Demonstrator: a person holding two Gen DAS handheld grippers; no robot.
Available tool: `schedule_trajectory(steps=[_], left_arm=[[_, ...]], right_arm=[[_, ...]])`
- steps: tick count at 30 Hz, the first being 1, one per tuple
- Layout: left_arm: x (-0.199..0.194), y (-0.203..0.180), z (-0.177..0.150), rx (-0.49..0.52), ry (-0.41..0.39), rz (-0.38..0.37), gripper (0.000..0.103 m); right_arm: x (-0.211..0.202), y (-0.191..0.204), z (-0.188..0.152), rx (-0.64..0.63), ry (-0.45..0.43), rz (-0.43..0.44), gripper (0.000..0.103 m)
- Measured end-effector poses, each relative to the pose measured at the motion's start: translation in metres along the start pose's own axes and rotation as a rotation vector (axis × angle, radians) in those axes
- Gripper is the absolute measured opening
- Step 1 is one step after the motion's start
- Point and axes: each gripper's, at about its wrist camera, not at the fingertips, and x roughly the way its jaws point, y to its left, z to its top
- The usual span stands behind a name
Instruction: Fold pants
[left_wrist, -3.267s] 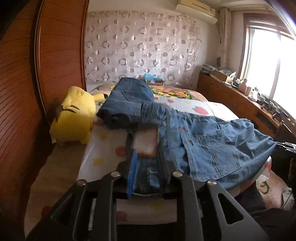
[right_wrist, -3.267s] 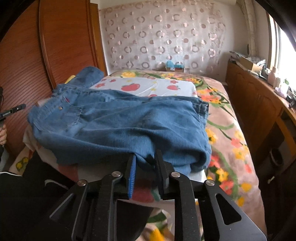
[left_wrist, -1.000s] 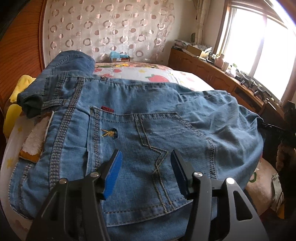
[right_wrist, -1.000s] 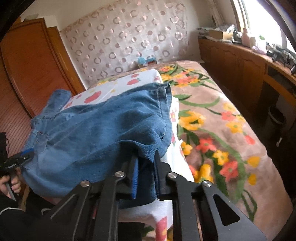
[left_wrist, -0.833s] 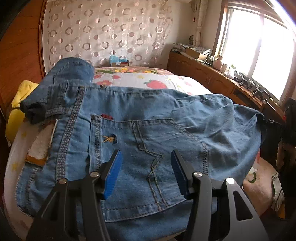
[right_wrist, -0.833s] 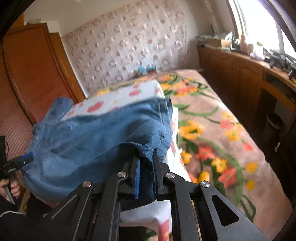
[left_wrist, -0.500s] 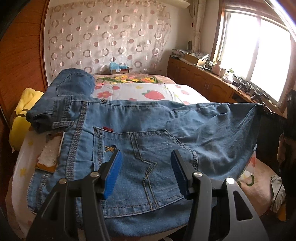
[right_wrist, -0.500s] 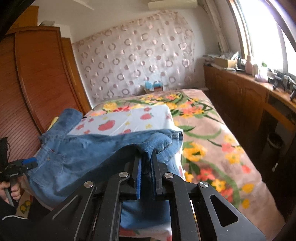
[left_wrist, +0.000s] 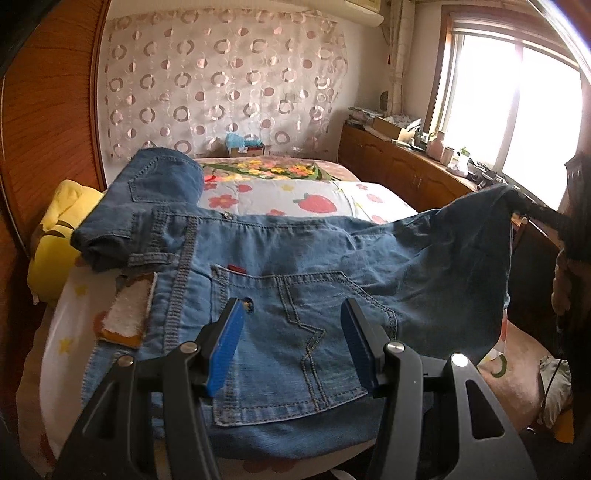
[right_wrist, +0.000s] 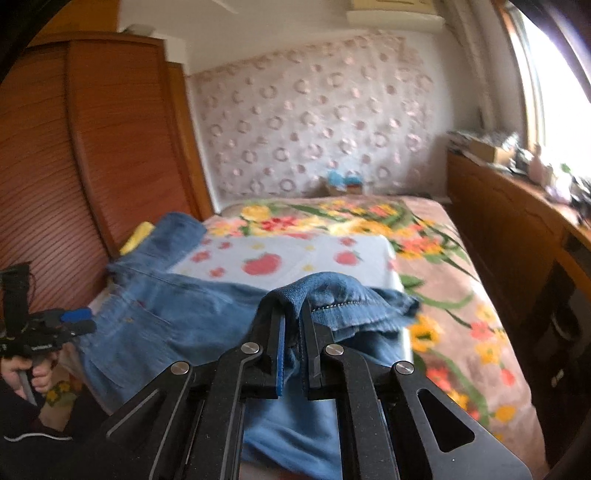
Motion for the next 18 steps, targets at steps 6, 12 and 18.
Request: schedule_trajectory(steps=[6,12,18], left_arm=[[-0.017,0.008,0.003,-0.002,-0.032,0.014,0.054],[-0.029,0.024,0.002,-0.025,-0.049,0.032,0.054],[-0.036,0.040,-0.002,-0.056,-0.055,0.054,0.054]], right_arm=[[0.014,0.067,0.031,-0.106,-0.026,0.139,0.004],[0.036,0.136,0.049,-0.188,-0.011,0.294,0.004],[0.073,0.178,0.038,-0.246,0.088,0.331,0.013]])
